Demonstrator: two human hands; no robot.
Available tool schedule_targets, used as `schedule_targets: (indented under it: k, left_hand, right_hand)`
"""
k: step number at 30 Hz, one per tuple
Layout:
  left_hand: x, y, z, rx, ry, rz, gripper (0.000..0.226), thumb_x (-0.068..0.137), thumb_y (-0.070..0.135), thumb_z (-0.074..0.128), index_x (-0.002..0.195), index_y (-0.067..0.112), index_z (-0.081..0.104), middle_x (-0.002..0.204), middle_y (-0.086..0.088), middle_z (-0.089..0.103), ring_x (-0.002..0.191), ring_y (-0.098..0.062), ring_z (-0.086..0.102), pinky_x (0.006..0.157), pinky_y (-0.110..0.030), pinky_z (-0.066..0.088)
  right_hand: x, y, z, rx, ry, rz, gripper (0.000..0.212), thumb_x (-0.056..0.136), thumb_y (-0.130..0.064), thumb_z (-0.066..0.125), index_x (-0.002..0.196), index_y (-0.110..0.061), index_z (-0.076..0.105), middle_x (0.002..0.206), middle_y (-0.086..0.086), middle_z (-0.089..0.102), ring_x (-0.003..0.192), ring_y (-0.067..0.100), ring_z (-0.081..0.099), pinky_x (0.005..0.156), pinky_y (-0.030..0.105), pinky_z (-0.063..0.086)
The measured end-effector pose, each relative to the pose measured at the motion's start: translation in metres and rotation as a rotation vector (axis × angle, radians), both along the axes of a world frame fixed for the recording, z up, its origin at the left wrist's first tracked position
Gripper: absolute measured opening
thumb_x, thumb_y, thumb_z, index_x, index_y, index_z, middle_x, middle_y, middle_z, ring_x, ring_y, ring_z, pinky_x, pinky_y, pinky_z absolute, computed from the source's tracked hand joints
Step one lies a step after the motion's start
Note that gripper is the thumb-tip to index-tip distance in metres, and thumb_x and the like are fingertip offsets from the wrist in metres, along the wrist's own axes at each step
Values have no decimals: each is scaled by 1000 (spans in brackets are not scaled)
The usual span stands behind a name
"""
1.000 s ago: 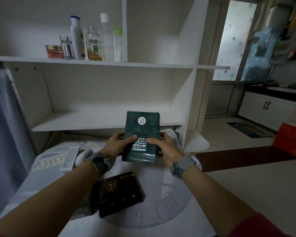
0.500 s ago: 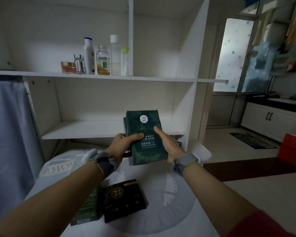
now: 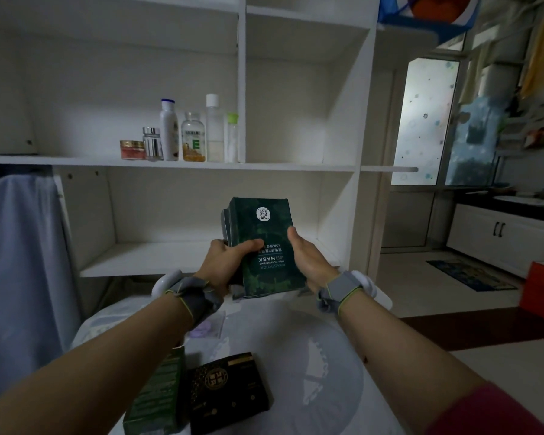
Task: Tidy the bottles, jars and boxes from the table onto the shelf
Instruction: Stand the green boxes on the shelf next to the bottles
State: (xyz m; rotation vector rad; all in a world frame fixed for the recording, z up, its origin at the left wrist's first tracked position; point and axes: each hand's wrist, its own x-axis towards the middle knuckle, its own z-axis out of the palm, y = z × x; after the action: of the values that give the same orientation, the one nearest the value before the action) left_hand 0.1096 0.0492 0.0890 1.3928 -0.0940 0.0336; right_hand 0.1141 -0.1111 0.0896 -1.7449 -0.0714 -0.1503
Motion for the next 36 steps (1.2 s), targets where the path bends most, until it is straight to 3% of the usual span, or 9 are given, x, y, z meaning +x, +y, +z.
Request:
schedule_targets:
  k: [2,4,7,10,15,22,30,36]
  left_hand:
    - [1,-6,7,0,-30,41,66,72,23,81,120,3,41,110,-15,63,87,-27,68,55,-35,58]
    - [6,-13,20,16,-81,101,69,68,27,84,116,6,39,110,-13,60,91,-29,67,67,-44,60]
    - [16,-22,44,81,-182,197,77,55,38,86,109,11,38,108,-12,60,92,-31,66,77,-49,58]
    - [30,-31,69,109,-278,269,65,66,30,84,106,12,36,103,-10,57,92,-30,63,79,-50,57]
    - [50,-41,101,193,-399,375,70,62,37,81,108,13,35,111,-13,55,95,-32,61,80,-48,57]
    - [83,-58,148,267,-458,588,73,67,36,80,116,4,36,122,-19,48,111,-39,52,92,-50,49]
    - [124,-65,179,393,-500,670,74,67,39,78,119,8,34,123,-16,46,111,-37,51,94,-49,48]
    - [156,-72,195,457,-504,732,72,69,37,78,120,7,35,122,-16,47,111,-34,51,95,-46,47]
  right_hand:
    - [4,0,6,0,-71,-46,47,99,-52,31,119,-20,59,122,7,63,111,24,60,100,44,48]
    - [9,-1,15,-59,-144,-124,43,98,-51,36,109,-16,59,113,8,65,105,26,61,96,45,50]
    - [19,-1,31,-141,-232,-226,44,96,-48,46,120,-12,49,116,8,61,106,27,58,92,41,50]
    - [30,-2,52,-164,-363,-290,44,92,-42,56,124,-18,39,121,10,55,105,26,57,89,42,51]
    - [43,0,84,-496,-595,-481,29,93,-29,56,121,-23,55,119,9,49,113,28,46,96,37,41]
    - [76,6,128,-466,-590,-357,46,99,-26,44,145,-20,40,130,11,41,119,32,47,101,38,41]
    - [112,5,150,-357,-616,-238,37,96,-22,45,132,-22,44,128,9,46,118,29,48,100,41,42]
    - [144,-4,158,-210,-533,-39,57,82,-17,64,136,-20,45,130,10,50,117,26,52,101,42,46]
